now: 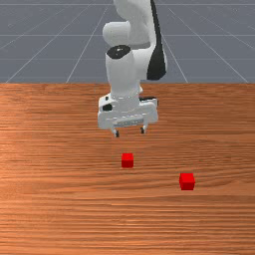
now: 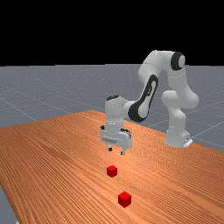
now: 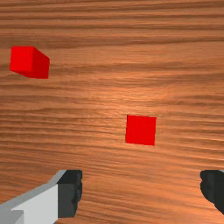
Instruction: Stack all the cube
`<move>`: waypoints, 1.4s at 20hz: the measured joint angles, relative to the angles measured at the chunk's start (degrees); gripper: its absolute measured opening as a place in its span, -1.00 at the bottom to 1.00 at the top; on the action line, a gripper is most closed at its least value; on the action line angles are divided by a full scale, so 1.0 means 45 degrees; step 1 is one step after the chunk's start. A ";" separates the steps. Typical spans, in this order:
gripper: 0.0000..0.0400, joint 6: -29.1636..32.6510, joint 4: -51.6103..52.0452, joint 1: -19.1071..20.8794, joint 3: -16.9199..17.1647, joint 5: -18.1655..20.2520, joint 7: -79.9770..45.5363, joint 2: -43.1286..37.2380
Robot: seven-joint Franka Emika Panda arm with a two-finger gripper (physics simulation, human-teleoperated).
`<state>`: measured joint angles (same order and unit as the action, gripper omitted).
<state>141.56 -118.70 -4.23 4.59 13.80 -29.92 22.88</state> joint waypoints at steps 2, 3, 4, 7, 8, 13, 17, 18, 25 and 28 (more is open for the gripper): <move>1.00 0.0345 0.0010 0.0046 -0.0053 0.0152 0.0025 0.0560; 1.00 0.0535 0.0040 0.0077 -0.0053 0.0207 0.0027 0.0864; 1.00 0.0718 0.0036 0.0109 -0.0039 0.0239 0.0026 0.1164; 1.00 0.1443 0.0219 0.0006 0.0128 0.0077 -0.0127 0.1940; 1.00 0.1452 0.0510 -0.0003 0.0144 0.0045 -0.0153 0.2169; 1.00 0.1637 0.1400 -0.0242 0.0344 -0.0175 -0.0544 0.2967; 1.00 0.1719 0.1444 -0.0433 0.0425 -0.0341 -0.0656 0.3089; 1.00 0.1762 0.1449 -0.0457 0.0427 -0.0328 -0.0704 0.3107; -0.06 0.2570 0.1381 -0.0529 0.0460 -0.0158 -0.0951 0.3087; -0.06 0.2494 0.1011 -0.0773 0.0580 -0.0321 -0.1090 0.1907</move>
<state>152.79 -114.15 -7.71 7.20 12.36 -34.82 31.46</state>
